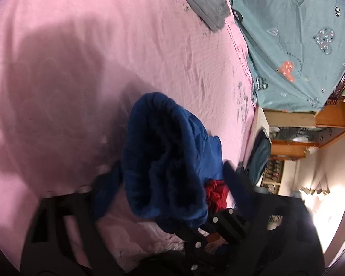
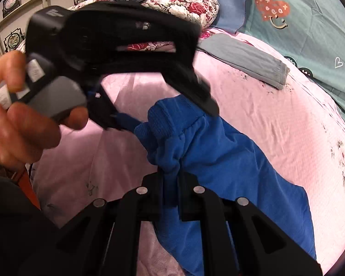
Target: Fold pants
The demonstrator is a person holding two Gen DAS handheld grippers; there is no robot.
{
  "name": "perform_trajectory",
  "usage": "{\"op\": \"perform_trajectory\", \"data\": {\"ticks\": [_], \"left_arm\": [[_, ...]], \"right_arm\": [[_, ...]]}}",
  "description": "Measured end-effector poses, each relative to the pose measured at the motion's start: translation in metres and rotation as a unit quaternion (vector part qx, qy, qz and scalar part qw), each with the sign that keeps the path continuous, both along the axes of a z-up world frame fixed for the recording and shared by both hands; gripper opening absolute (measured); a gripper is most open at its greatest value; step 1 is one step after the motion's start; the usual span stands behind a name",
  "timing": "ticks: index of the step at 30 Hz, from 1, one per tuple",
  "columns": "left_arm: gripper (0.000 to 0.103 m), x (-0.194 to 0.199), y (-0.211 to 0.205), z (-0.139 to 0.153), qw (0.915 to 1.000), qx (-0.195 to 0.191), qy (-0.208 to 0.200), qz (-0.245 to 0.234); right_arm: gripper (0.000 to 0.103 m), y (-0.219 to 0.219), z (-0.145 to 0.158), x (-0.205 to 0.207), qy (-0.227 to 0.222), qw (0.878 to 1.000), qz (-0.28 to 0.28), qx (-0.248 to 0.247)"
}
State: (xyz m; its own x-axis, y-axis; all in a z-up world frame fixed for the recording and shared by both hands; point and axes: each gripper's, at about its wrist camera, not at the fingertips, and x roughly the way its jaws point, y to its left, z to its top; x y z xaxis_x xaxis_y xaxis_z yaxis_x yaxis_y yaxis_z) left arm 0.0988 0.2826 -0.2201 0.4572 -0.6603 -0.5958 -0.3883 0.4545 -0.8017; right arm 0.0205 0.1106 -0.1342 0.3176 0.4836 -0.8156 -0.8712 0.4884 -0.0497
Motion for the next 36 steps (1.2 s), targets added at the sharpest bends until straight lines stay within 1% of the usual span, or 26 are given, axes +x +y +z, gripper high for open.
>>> {"op": "perform_trajectory", "data": {"ticks": [1,2,5,9,11,13,14,16,18,19,20,23,24,25,27,28,29,32,36], "left_arm": [[0.05,0.003,-0.002,-0.002,0.9999,0.009,0.009,-0.006],[0.045,0.005,-0.002,-0.003,0.9998,0.014,0.013,-0.008],[0.041,0.007,-0.001,-0.004,0.9998,0.005,0.015,-0.009],[0.039,0.007,-0.001,0.0,0.9997,0.015,0.014,-0.016],[0.037,0.007,-0.001,0.0,0.9996,0.018,0.015,-0.016],[0.037,0.003,0.004,0.0,0.9997,0.012,0.013,-0.014],[0.037,0.003,0.006,0.0,0.9998,0.005,0.011,-0.013],[0.037,0.003,0.008,0.0,0.9999,-0.005,0.01,-0.013],[0.037,0.005,0.008,0.001,0.9997,-0.014,0.013,-0.016],[0.037,0.006,0.009,0.001,0.9995,-0.019,0.016,-0.018],[0.037,0.006,0.009,0.002,0.9994,-0.024,0.018,-0.018],[0.037,0.008,0.01,0.002,0.9983,-0.049,0.024,-0.022],[0.037,0.009,0.01,0.003,0.998,-0.054,0.025,-0.022],[0.037,0.01,0.01,0.004,0.9978,-0.056,0.025,-0.025],[0.037,0.014,0.007,0.006,0.9976,-0.051,0.031,-0.036],[0.037,0.014,0.006,0.007,0.9975,-0.048,0.033,-0.039],[0.037,0.015,0.005,0.008,0.9975,-0.044,0.034,-0.044],[0.035,0.016,0.004,0.01,0.9971,-0.044,0.037,-0.051],[0.035,0.019,0.004,0.011,0.9965,-0.046,0.043,-0.055]], "right_arm": [[0.009,0.0,-0.001,0.001,-0.001,1.0,-0.003,-0.002],[0.009,-0.001,-0.001,0.002,0.0,1.0,-0.005,-0.002],[0.009,-0.003,-0.001,0.003,0.004,1.0,-0.008,0.0],[0.009,-0.003,-0.002,0.002,0.003,1.0,-0.007,0.0],[0.013,-0.003,-0.002,0.001,0.007,1.0,-0.009,-0.008],[0.027,-0.007,0.002,0.003,0.007,1.0,-0.018,-0.009],[0.039,-0.011,0.008,0.001,-0.005,1.0,-0.029,-0.005],[0.047,-0.017,0.021,-0.004,-0.033,0.999,-0.038,0.003],[0.049,-0.017,0.033,-0.013,-0.068,0.997,-0.029,0.007],[0.054,-0.015,0.035,-0.016,-0.085,0.996,-0.022,0.004],[0.056,-0.009,0.034,-0.021,-0.104,0.995,-0.012,-0.004],[0.056,0.011,0.018,-0.026,-0.151,0.987,0.003,-0.049],[0.055,0.017,0.011,-0.026,-0.159,0.985,0.012,-0.063],[0.055,0.022,0.005,-0.027,-0.167,0.983,0.018,-0.074],[0.055,0.03,-0.006,-0.034,-0.198,0.975,0.029,-0.1],[0.055,0.034,-0.013,-0.039,-0.226,0.966,0.035,-0.118],[0.055,0.035,-0.016,-0.04,-0.238,0.963,0.036,-0.123],[0.055,0.033,-0.019,-0.042,-0.25,0.959,0.035,-0.128],[0.04,0.029,-0.019,-0.04,-0.252,0.958,0.034,-0.131]]}}
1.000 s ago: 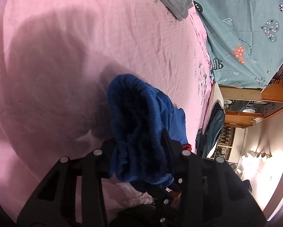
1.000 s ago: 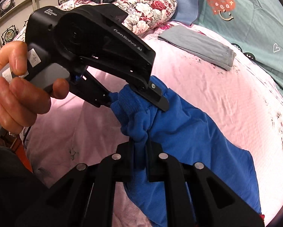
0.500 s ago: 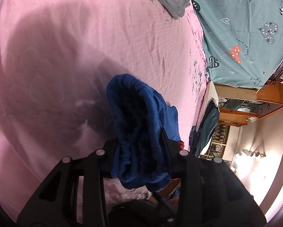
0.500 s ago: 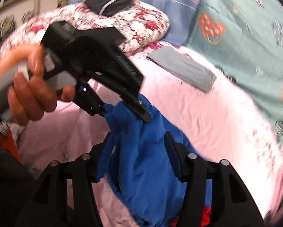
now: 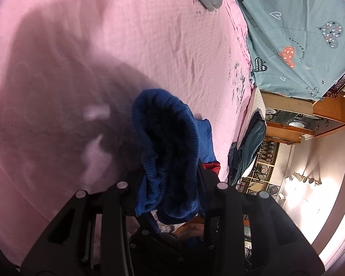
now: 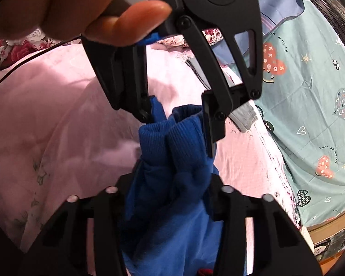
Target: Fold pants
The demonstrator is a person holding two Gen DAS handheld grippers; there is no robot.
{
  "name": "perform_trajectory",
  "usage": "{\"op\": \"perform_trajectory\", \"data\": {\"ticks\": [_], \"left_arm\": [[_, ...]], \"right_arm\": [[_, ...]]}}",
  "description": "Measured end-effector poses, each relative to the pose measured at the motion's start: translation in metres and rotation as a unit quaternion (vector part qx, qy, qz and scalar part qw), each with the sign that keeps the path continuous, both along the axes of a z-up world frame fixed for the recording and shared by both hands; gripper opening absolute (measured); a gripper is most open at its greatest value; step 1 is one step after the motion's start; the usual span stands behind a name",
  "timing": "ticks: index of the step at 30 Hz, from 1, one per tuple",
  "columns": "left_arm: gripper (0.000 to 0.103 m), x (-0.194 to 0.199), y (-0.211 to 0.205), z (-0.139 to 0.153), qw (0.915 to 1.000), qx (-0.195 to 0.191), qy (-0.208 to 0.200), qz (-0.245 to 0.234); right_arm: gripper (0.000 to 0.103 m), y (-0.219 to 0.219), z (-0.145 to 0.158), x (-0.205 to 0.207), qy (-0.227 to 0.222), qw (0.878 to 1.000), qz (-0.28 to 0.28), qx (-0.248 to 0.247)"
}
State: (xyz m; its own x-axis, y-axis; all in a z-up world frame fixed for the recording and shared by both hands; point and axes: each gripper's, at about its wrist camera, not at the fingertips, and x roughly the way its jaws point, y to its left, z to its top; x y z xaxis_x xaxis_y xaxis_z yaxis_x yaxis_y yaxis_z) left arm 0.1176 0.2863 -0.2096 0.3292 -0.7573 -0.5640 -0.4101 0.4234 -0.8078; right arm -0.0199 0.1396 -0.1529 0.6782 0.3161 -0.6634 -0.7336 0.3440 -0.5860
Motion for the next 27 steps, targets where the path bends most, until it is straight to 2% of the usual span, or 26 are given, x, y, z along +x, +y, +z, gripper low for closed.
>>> {"op": "perform_trajectory", "data": {"ticks": [2,5,7,8,9,13,16,18,19,20,21,22,23,25,27], "left_arm": [[0.035,0.002,0.001,0.001,1.0,-0.006,0.002,-0.001],[0.035,0.006,0.0,0.003,0.9999,-0.016,0.004,-0.003],[0.035,0.008,-0.002,0.007,0.9998,-0.02,0.002,-0.006],[0.035,0.008,-0.003,0.007,0.9996,-0.026,0.003,-0.006],[0.035,0.009,-0.004,0.007,0.9993,-0.035,0.007,-0.006],[0.035,0.014,-0.006,0.007,0.9987,-0.045,0.021,-0.009],[0.035,0.017,-0.007,0.009,0.9979,-0.059,0.021,-0.018],[0.035,0.018,-0.007,0.01,0.9978,-0.056,0.022,-0.027],[0.035,0.018,-0.006,0.01,0.9977,-0.056,0.023,-0.029],[0.035,0.017,-0.005,0.009,0.9979,-0.049,0.027,-0.031],[0.037,0.017,-0.002,0.008,0.9981,-0.045,0.032,-0.03],[0.054,0.015,0.001,0.007,0.9981,-0.04,0.039,-0.027],[0.076,0.013,0.005,0.006,0.9979,-0.025,0.056,-0.019],[0.081,0.01,0.011,0.009,0.9976,0.009,0.068,-0.008],[0.087,0.013,0.008,0.008,0.9974,0.0,0.071,-0.016]], "right_arm": [[0.037,-0.002,0.0,0.0,-0.007,1.0,-0.003,0.0],[0.038,-0.005,0.007,0.001,-0.005,1.0,-0.011,0.008],[0.05,-0.004,0.011,0.001,-0.001,1.0,-0.024,0.014],[0.061,-0.004,0.014,0.0,-0.006,0.999,-0.028,0.016],[0.065,-0.002,0.015,-0.002,-0.012,0.999,-0.024,0.018],[0.066,0.007,0.009,-0.003,-0.037,0.999,-0.027,0.009],[0.066,0.013,-0.007,-0.005,-0.083,0.995,-0.048,-0.017],[0.065,0.01,-0.011,-0.004,-0.088,0.995,-0.045,-0.017],[0.059,0.007,-0.009,-0.004,-0.084,0.996,-0.041,-0.007],[0.046,0.005,-0.007,-0.003,-0.081,0.996,-0.042,-0.002],[0.041,0.003,-0.005,-0.002,-0.069,0.997,-0.043,0.001],[0.038,0.002,-0.002,-0.001,-0.056,0.997,-0.046,0.006],[0.035,0.001,-0.001,-0.001,-0.053,0.997,-0.049,0.008],[0.034,-0.002,0.003,-0.004,-0.052,0.997,-0.047,0.01],[0.034,-0.004,0.008,-0.009,-0.049,0.998,-0.043,0.018]]}}
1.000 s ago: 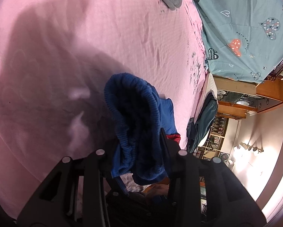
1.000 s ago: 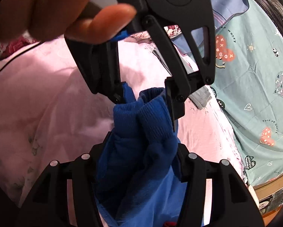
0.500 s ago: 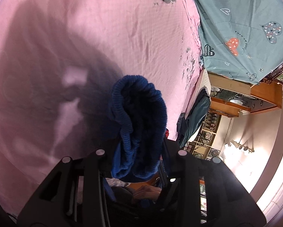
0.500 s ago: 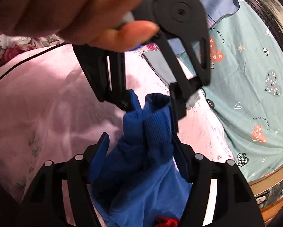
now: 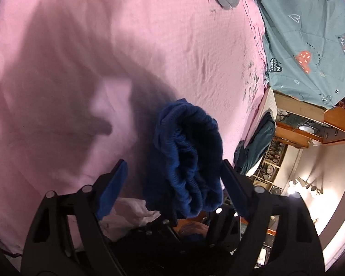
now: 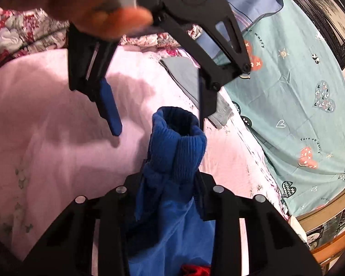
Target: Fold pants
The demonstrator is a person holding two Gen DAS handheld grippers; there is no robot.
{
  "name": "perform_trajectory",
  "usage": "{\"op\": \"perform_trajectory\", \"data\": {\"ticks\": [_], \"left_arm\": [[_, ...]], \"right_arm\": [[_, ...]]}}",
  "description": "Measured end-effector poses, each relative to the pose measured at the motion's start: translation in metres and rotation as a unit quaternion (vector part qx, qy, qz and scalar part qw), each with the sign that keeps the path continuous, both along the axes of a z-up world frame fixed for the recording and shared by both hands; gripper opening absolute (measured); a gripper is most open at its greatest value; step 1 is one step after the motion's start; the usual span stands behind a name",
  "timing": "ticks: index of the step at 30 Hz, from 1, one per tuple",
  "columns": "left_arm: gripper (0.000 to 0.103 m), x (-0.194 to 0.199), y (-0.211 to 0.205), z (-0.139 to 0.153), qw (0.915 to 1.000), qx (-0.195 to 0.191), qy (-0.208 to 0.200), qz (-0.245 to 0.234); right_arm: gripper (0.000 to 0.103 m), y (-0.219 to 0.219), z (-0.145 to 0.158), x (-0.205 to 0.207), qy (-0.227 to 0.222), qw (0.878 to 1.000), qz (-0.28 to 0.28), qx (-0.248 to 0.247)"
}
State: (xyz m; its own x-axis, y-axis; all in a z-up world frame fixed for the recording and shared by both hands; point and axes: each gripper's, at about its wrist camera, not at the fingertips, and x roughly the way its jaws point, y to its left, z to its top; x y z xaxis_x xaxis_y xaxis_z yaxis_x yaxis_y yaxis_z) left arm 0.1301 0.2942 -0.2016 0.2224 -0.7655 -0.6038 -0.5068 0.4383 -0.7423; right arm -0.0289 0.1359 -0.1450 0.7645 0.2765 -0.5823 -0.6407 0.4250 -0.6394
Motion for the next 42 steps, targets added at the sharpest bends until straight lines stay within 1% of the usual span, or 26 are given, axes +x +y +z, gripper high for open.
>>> {"op": "perform_trajectory", "data": {"ticks": [1,3,4,5,7,8,13,15,18,19,21,23,24,27,28,29,30,31,33,34,36,37,38,39,41,42], "left_arm": [[0.087,0.002,-0.003,-0.001,1.0,-0.003,0.007,-0.004],[0.087,0.007,-0.011,-0.003,0.9998,0.004,0.01,-0.017],[0.083,0.009,-0.015,-0.002,0.9997,0.008,0.007,-0.021],[0.066,0.011,-0.019,-0.001,0.9996,0.009,-0.003,-0.025],[0.038,0.014,-0.027,0.001,0.999,-0.016,-0.024,-0.033],[0.036,0.015,-0.031,0.005,0.9987,-0.017,-0.031,-0.038],[0.034,0.02,-0.058,0.031,0.9949,0.019,-0.064,-0.075],[0.034,0.026,-0.079,0.049,0.9907,0.04,-0.087,-0.097],[0.034,0.036,-0.11,0.068,0.9838,0.064,-0.108,-0.128],[0.034,0.041,-0.126,0.075,0.9801,0.073,-0.115,-0.144],[0.034,0.05,-0.151,0.082,0.9749,0.081,-0.123,-0.167],[0.034,0.061,-0.184,0.086,0.9696,0.08,-0.129,-0.192],[0.034,0.066,-0.199,0.088,0.9674,0.077,-0.13,-0.203],[0.034,0.076,-0.251,0.092,0.9591,0.07,-0.13,-0.242],[0.034,0.077,-0.267,0.092,0.9556,0.07,-0.13,-0.255],[0.034,0.078,-0.287,0.091,0.9506,0.076,-0.128,-0.272],[0.034,0.079,-0.306,0.089,0.9456,0.081,-0.126,-0.289],[0.035,0.08,-0.317,0.087,0.9426,0.086,-0.125,-0.298],[0.036,0.083,-0.349,0.079,0.9336,0.104,-0.118,-0.322],[0.036,0.083,-0.365,0.071,0.9292,0.115,-0.111,-0.333],[0.036,0.084,-0.385,0.059,0.9231,0.133,-0.101,-0.346],[0.036,0.083,-0.395,0.053,0.9183,0.146,-0.1,-0.354],[0.036,0.082,-0.406,0.047,0.9119,0.162,-0.101,-0.363],[0.036,0.082,-0.415,0.042,0.9082,0.173,-0.101,-0.368],[0.038,0.08,-0.428,0.031,0.9022,0.194,-0.095,-0.373],[0.038,0.078,-0.432,0.026,0.8988,0.205,-0.094,-0.376]], "right_arm": [[0.034,-0.001,0.002,-0.006,-0.001,1.0,0.005,0.005],[0.034,-0.002,0.006,-0.015,-0.002,1.0,0.012,0.013],[0.034,-0.003,0.007,-0.017,-0.004,1.0,0.014,0.018],[0.034,-0.005,0.009,-0.018,-0.005,1.0,0.013,0.022],[0.034,-0.006,0.014,-0.014,0.005,0.999,0.006,0.035],[0.034,-0.011,0.016,-0.013,0.012,0.999,-0.001,0.043],[0.032,-0.031,0.029,-0.01,0.007,0.996,-0.023,0.081],[0.032,-0.042,0.036,-0.009,0.001,0.994,-0.038,0.1],[0.032,-0.066,0.047,-0.004,-0.002,0.988,-0.075,0.135],[0.032,-0.076,0.051,0.0,-0.003,0.985,-0.092,0.147],[0.032,-0.1,0.056,0.003,0.002,0.977,-0.124,0.172],[0.031,-0.128,0.063,0.007,0.009,0.965,-0.164,0.203],[0.031,-0.138,0.066,0.007,0.012,0.961,-0.175,0.214],[0.032,-0.185,0.074,0.002,0.036,0.936,-0.219,0.272],[0.032,-0.205,0.077,0.001,0.051,0.923,-0.237,0.298],[0.032,-0.22,0.077,0.001,0.063,0.914,-0.249,0.315],[0.032,-0.236,0.077,0.0,0.076,0.901,-0.264,0.336],[0.032,-0.247,0.073,-0.005,0.086,0.891,-0.275,0.351],[0.032,-0.27,0.066,-0.006,0.105,0.872,-0.298,0.375],[0.032,-0.283,0.061,-0.008,0.117,0.859,-0.312,0.388],[0.032,-0.302,0.048,-0.009,0.14,0.837,-0.334,0.409],[0.032,-0.31,0.042,-0.007,0.15,0.828,-0.342,0.418],[0.031,-0.319,0.036,-0.006,0.164,0.817,-0.349,0.429],[0.031,-0.325,0.031,-0.004,0.174,0.807,-0.355,0.438],[0.032,-0.34,0.017,-0.002,0.202,0.783,-0.364,0.463],[0.032,-0.345,0.013,-0.002,0.212,0.774,-0.365,0.472]]}}
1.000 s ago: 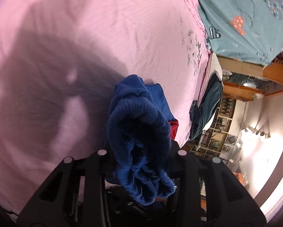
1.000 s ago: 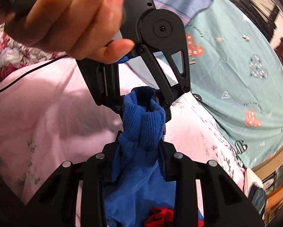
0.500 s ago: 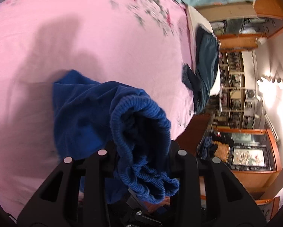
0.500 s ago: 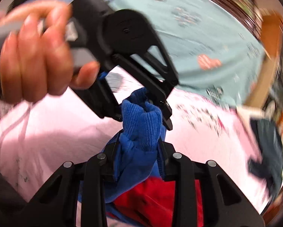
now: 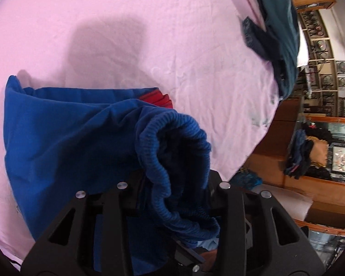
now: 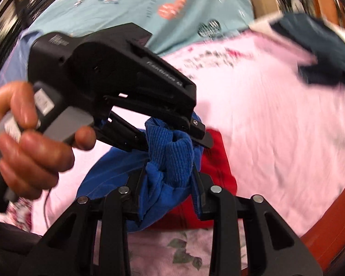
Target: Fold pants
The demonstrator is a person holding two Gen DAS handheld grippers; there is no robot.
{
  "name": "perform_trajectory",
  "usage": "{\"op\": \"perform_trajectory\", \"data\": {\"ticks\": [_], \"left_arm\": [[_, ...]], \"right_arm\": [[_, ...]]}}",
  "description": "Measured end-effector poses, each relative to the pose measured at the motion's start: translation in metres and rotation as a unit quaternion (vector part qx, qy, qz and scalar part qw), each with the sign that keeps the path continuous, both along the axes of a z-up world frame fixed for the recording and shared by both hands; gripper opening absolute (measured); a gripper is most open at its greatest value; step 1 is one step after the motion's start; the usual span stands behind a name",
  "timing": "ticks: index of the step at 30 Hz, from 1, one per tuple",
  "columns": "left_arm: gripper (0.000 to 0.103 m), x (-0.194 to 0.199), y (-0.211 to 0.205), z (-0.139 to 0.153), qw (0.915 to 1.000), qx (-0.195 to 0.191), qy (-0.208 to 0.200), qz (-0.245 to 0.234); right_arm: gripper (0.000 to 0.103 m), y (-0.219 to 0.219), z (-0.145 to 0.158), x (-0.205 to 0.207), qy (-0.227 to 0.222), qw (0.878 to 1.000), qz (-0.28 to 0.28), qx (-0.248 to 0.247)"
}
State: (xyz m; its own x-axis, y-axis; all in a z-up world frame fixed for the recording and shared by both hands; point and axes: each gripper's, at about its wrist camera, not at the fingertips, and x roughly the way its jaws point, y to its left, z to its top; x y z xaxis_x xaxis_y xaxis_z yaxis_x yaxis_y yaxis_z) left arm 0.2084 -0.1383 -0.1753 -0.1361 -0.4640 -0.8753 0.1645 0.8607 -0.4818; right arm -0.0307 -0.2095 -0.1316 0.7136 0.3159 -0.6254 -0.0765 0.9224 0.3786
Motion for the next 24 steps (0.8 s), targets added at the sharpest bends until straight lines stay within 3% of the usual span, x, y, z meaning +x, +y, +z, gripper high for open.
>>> {"op": "perform_trajectory", "data": {"ticks": [3,4,5,9,12,15,18,21,24], "left_arm": [[0.059,-0.003,-0.006,-0.009,0.9995,0.026,-0.013,-0.007],[0.076,-0.005,-0.009,-0.009,0.9992,0.036,-0.016,-0.011],[0.084,-0.007,-0.013,-0.009,0.9982,0.053,-0.021,-0.018],[0.086,-0.011,-0.015,0.006,0.9961,0.06,-0.052,-0.04],[0.091,-0.015,0.011,0.029,0.9902,0.066,-0.119,-0.032],[0.099,-0.026,0.039,0.042,0.9743,0.099,-0.2,-0.025],[0.099,-0.038,0.064,0.04,0.9617,0.142,-0.234,-0.011],[0.099,-0.046,0.095,0.04,0.9649,0.112,-0.234,0.039],[0.099,-0.05,0.107,0.033,0.9691,0.084,-0.22,0.073]], "right_arm": [[0.031,-0.012,-0.019,0.006,0.022,0.998,-0.007,0.051],[0.032,-0.019,-0.023,0.011,0.028,0.997,-0.011,0.071],[0.032,-0.025,-0.027,0.015,0.033,0.996,-0.013,0.086],[0.039,-0.041,-0.041,0.022,0.057,0.989,-0.011,0.137],[0.052,-0.047,-0.04,0.024,0.068,0.984,-0.001,0.167],[0.057,-0.048,-0.026,0.02,0.077,0.988,0.001,0.134],[0.058,-0.045,-0.005,0.009,0.058,0.997,-0.006,0.054],[0.066,-0.048,0.018,0.001,0.033,0.999,-0.027,-0.022],[0.066,-0.049,0.036,0.011,-0.007,0.999,-0.018,-0.033]]}}
